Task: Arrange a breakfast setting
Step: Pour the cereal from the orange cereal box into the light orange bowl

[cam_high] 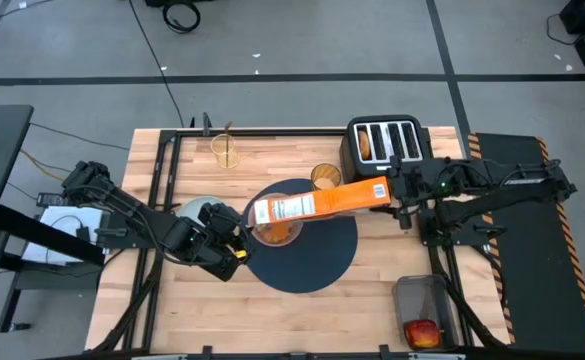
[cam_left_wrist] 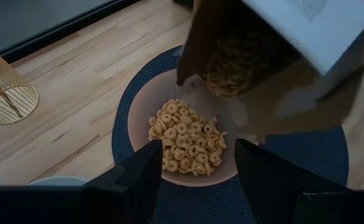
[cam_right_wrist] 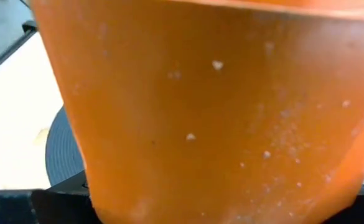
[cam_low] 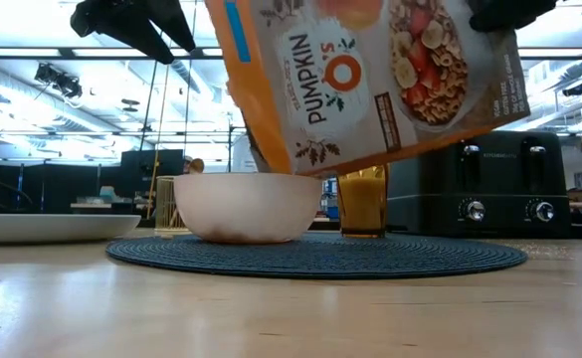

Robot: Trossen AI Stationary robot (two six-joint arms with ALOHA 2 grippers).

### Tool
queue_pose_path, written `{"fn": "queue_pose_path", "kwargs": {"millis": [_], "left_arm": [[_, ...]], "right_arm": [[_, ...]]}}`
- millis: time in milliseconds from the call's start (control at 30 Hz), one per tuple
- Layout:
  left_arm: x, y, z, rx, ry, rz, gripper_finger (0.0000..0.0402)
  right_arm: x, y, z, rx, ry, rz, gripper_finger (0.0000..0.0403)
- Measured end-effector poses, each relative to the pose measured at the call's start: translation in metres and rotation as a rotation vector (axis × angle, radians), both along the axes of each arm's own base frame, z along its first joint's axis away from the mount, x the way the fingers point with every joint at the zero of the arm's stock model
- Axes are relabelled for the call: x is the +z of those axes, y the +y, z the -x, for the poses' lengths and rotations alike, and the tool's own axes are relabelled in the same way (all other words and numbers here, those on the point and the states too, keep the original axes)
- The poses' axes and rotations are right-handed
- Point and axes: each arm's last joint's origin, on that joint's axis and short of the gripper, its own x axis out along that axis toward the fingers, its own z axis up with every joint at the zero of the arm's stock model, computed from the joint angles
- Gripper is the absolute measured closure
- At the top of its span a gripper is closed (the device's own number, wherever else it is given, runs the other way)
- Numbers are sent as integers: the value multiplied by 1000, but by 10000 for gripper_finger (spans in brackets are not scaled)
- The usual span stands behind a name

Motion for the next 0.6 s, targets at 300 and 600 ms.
{"fn": "queue_pose_path", "kwargs": {"millis": [300, 600], "left_arm": [[0, 0, 0, 0, 0, 1, 196], [0, 0, -1, -2, -6, 8, 196]], "right_arm": [[2, 5, 0, 15, 0, -3, 110], [2, 6, 0, -3, -1, 8, 110]]}}
